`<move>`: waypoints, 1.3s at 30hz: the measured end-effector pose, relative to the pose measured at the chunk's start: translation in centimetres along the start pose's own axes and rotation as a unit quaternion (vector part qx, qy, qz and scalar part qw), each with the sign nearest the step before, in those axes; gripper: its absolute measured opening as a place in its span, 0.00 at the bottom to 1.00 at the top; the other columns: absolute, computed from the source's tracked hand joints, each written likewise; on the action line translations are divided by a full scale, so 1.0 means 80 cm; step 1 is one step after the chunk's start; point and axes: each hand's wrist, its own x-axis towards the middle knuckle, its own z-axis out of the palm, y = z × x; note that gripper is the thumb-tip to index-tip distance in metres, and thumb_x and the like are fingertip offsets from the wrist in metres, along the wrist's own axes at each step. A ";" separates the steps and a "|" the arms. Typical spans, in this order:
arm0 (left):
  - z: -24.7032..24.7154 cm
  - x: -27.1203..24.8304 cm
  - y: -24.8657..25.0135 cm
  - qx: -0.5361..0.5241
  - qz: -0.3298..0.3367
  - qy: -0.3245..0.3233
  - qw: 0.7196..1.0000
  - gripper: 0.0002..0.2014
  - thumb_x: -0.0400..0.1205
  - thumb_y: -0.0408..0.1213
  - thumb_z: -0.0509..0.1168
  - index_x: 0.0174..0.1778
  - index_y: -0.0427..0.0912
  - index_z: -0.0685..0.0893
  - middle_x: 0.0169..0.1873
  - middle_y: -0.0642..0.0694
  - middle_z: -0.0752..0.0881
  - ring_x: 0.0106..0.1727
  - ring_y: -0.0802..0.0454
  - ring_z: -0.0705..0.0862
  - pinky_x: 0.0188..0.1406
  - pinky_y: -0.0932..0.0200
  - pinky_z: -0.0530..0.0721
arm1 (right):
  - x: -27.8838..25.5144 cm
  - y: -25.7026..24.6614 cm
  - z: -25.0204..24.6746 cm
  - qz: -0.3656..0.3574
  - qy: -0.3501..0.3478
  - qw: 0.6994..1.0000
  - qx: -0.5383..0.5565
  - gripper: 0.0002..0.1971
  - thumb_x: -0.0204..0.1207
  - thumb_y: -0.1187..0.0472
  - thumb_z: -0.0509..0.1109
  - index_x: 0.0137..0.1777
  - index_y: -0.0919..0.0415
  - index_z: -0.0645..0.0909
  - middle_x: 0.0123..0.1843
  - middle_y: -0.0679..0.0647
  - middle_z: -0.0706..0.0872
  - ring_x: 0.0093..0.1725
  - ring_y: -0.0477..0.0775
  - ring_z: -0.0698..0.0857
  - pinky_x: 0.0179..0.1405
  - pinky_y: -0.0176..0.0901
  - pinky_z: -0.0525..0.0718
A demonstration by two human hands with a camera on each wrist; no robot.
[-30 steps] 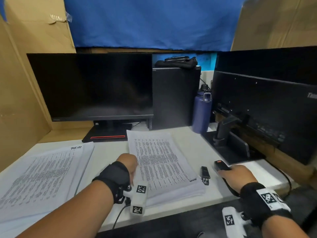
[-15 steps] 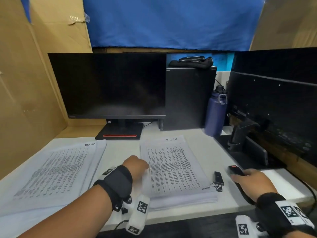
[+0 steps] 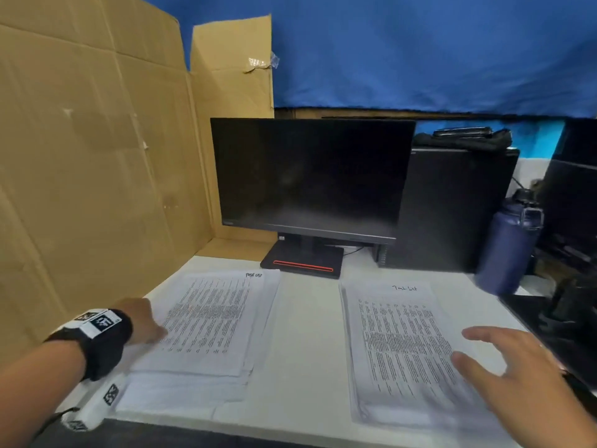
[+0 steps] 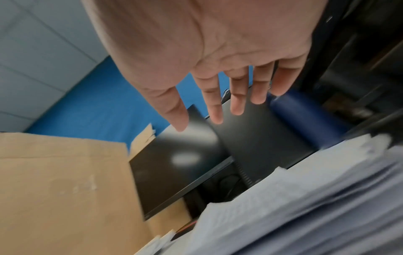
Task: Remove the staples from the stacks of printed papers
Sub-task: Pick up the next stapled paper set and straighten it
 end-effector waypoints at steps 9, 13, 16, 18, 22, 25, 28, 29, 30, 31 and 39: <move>0.013 0.023 -0.028 -0.018 -0.011 0.005 1.000 0.15 0.73 0.48 0.77 0.48 0.42 0.88 0.45 0.48 0.90 0.48 0.48 0.90 0.37 0.62 0.80 | -0.033 -0.071 0.107 -0.134 -0.146 0.980 0.025 0.22 0.53 0.32 0.75 0.50 0.18 0.78 0.60 0.24 0.69 0.65 0.46 0.70 0.64 0.38 0.64; 0.019 0.019 -0.035 -0.024 0.015 0.008 1.000 0.14 0.82 0.40 0.66 0.60 0.37 0.88 0.56 0.45 0.90 0.59 0.47 0.89 0.43 0.63 0.78 | -0.033 -0.085 0.126 -0.158 -0.153 0.975 0.035 0.33 0.50 0.27 0.64 0.61 0.12 0.62 0.61 0.24 0.69 0.65 0.41 0.68 0.62 0.35 0.64; 0.025 0.008 -0.037 -0.124 0.034 0.046 0.991 0.05 0.85 0.36 0.63 0.56 0.42 0.80 0.50 0.48 0.84 0.51 0.48 0.82 0.45 0.60 0.76 | -0.037 -0.098 0.131 -0.154 -0.178 0.972 0.022 0.16 0.64 0.35 0.76 0.51 0.29 0.79 0.62 0.25 0.69 0.69 0.42 0.69 0.63 0.35 0.65; 0.030 0.001 -0.037 -0.210 0.045 0.083 0.973 0.02 0.85 0.35 0.63 0.52 0.42 0.79 0.39 0.51 0.80 0.41 0.51 0.78 0.37 0.57 0.73 | -0.040 -0.108 0.140 -0.163 -0.196 0.967 0.026 0.15 0.72 0.43 0.77 0.54 0.29 0.76 0.63 0.27 0.70 0.70 0.41 0.69 0.64 0.35 0.66; 0.033 -0.024 -0.029 -0.325 0.091 0.100 0.936 0.07 0.87 0.37 0.63 0.44 0.45 0.74 0.34 0.48 0.81 0.33 0.51 0.76 0.31 0.57 0.71 | -0.038 -0.138 0.168 -0.160 -0.250 0.952 0.068 0.14 0.75 0.44 0.75 0.58 0.34 0.76 0.64 0.32 0.73 0.68 0.39 0.73 0.63 0.34 0.70; 0.027 -0.050 -0.021 -0.367 0.148 0.127 0.910 0.09 0.88 0.40 0.64 0.43 0.46 0.73 0.32 0.49 0.78 0.32 0.51 0.73 0.32 0.56 0.72 | -0.023 -0.160 0.200 -0.089 -0.279 0.944 0.154 0.24 0.76 0.47 0.76 0.69 0.46 0.74 0.68 0.42 0.77 0.68 0.44 0.78 0.63 0.36 0.74; 0.029 -0.073 -0.011 -0.386 0.204 0.160 0.885 0.09 0.88 0.41 0.65 0.44 0.46 0.75 0.32 0.51 0.77 0.33 0.52 0.72 0.35 0.54 0.72 | 0.001 -0.172 0.237 0.039 -0.318 0.916 0.241 0.29 0.73 0.49 0.79 0.70 0.56 0.74 0.66 0.54 0.82 0.62 0.54 0.84 0.66 0.49 0.82; 0.030 -0.079 -0.008 -0.401 0.214 0.168 0.875 0.09 0.88 0.41 0.66 0.44 0.45 0.75 0.32 0.51 0.77 0.33 0.53 0.72 0.35 0.54 0.72 | 0.009 -0.174 0.247 0.085 -0.332 0.896 0.283 0.26 0.73 0.52 0.79 0.67 0.60 0.76 0.64 0.60 0.86 0.58 0.58 0.87 0.63 0.54 0.85; 0.032 -0.082 -0.005 -0.419 0.211 0.168 0.867 0.09 0.87 0.40 0.67 0.44 0.45 0.75 0.32 0.52 0.76 0.33 0.53 0.72 0.36 0.54 0.72 | 0.015 -0.176 0.253 0.128 -0.338 0.873 0.328 0.21 0.75 0.57 0.78 0.64 0.64 0.78 0.62 0.65 0.88 0.55 0.63 0.89 0.61 0.57 0.87; 0.034 -0.082 -0.005 -0.435 0.201 0.160 0.863 0.09 0.87 0.39 0.68 0.43 0.44 0.76 0.32 0.52 0.77 0.33 0.53 0.72 0.35 0.55 0.72 | 0.021 -0.176 0.256 0.160 -0.338 0.854 0.362 0.16 0.77 0.62 0.76 0.61 0.69 0.81 0.59 0.69 0.90 0.51 0.66 0.89 0.59 0.60 0.88; 0.043 -0.045 -0.008 -0.284 0.123 0.014 0.951 0.14 0.76 0.49 0.77 0.42 0.50 0.77 0.50 0.52 0.79 0.46 0.53 0.80 0.42 0.59 0.78 | 0.037 -0.172 0.260 0.163 -0.321 0.861 0.359 0.13 0.76 0.80 0.66 0.58 0.72 0.85 0.53 0.70 0.92 0.53 0.71 0.91 0.54 0.71 0.89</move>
